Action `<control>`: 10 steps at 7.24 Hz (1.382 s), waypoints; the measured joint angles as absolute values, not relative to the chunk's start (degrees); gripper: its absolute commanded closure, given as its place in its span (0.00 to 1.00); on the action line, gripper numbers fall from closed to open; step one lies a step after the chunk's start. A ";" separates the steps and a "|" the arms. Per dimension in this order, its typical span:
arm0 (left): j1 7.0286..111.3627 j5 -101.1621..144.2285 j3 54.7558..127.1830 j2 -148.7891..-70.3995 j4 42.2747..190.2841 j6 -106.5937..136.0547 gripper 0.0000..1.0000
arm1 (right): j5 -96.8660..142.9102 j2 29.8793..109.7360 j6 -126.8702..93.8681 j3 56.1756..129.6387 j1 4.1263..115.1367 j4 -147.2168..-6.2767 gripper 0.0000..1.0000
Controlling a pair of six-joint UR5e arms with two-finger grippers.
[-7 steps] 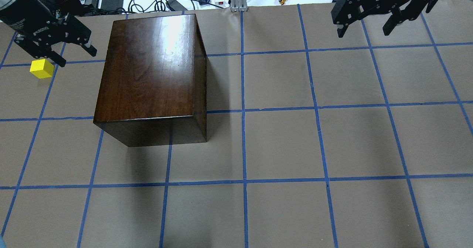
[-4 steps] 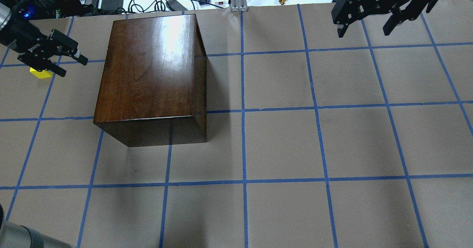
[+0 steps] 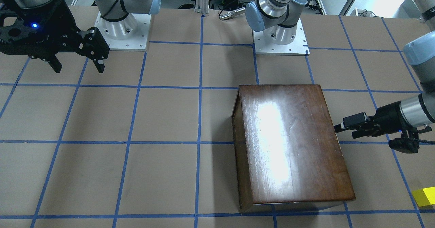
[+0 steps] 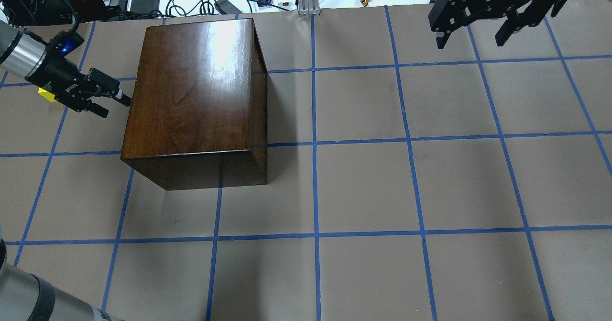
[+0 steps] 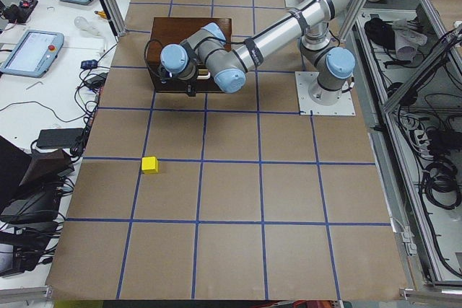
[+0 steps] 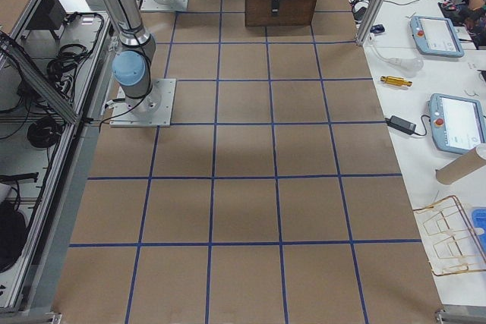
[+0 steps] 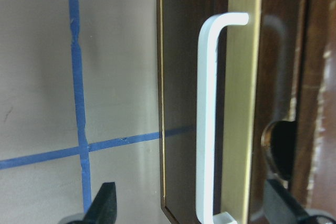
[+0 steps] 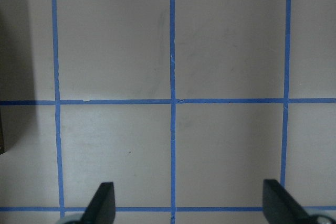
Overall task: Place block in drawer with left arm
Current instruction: 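Hook the left gripper onto the white drawer handle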
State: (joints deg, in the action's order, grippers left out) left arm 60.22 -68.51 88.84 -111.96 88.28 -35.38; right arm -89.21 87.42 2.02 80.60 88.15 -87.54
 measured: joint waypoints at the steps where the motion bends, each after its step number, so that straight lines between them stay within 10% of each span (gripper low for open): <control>1: 60.21 -68.01 89.37 -112.34 87.11 -35.81 0.00 | -89.21 87.40 2.02 80.60 88.15 -87.54 0.00; 10: 60.77 -67.15 90.37 -114.56 83.64 -33.61 0.02 | -89.20 87.44 2.02 80.60 88.15 -87.54 0.00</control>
